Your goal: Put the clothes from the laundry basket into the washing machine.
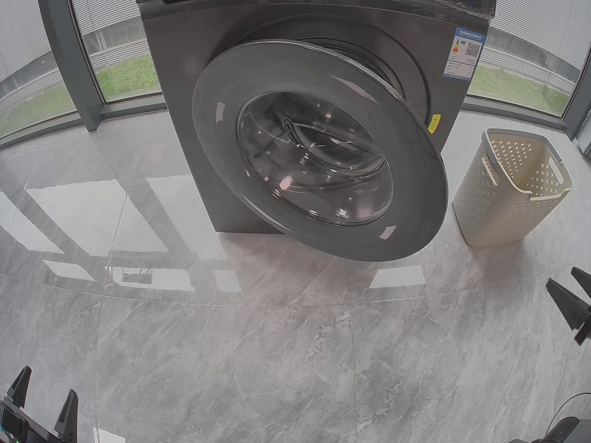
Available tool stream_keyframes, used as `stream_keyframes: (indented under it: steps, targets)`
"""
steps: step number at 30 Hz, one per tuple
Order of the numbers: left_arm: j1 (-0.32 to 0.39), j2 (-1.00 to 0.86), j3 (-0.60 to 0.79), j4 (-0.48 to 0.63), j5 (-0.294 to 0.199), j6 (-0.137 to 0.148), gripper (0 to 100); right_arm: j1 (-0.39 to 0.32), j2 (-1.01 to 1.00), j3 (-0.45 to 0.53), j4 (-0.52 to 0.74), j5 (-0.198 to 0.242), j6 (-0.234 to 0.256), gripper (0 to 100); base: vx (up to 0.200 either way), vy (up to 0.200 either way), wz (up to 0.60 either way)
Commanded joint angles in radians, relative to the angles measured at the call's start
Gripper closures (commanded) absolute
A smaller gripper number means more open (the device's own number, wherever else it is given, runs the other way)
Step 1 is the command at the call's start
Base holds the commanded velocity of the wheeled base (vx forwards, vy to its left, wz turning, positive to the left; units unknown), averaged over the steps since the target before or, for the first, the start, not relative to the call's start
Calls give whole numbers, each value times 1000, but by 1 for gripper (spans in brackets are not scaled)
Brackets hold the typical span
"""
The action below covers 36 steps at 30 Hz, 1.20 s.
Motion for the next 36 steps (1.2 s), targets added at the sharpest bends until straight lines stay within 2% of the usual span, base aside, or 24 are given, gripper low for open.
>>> stream_keyframes:
  steps: [1,2,3,7,10,13,21,25,27,34,36]
  targets:
    - [1,-11,18,0,-1,2,0,157,765,-183,-322,-49,62,0,0,0,0]
    - [1,-11,18,0,-1,2,0,157,765,-183,-322,-49,62,0,0,0,0]
    - [1,-12,18,0,3,2,0,191,816,-207,-323,-56,100,0,0,0,0]
    - [1,-12,18,0,6,4,0,300,853,-238,-338,-150,212,0,0,0,0]
    - [1,-12,18,0,6,4,0,320,899,-295,-341,-178,261,0,0,-200,0]
    - [1,-12,18,0,3,5,0,320,920,-331,-348,-178,268,0,0,-200,0]
    - [1,-12,18,0,3,4,0,328,979,-373,-354,-165,274,0,0,0,0]
    - [1,-12,18,0,3,2,0,349,1009,-396,-406,-167,298,0,0,0,0]
    - [1,-12,18,0,3,2,0,358,1023,-410,-430,-167,312,0,200,0,0]
    - [1,-12,18,0,1,2,0,355,1048,-437,-434,-171,312,0,200,0,0]
    - [1,-12,18,0,1,2,0,351,1052,-456,-434,-176,311,0,0,0,0]
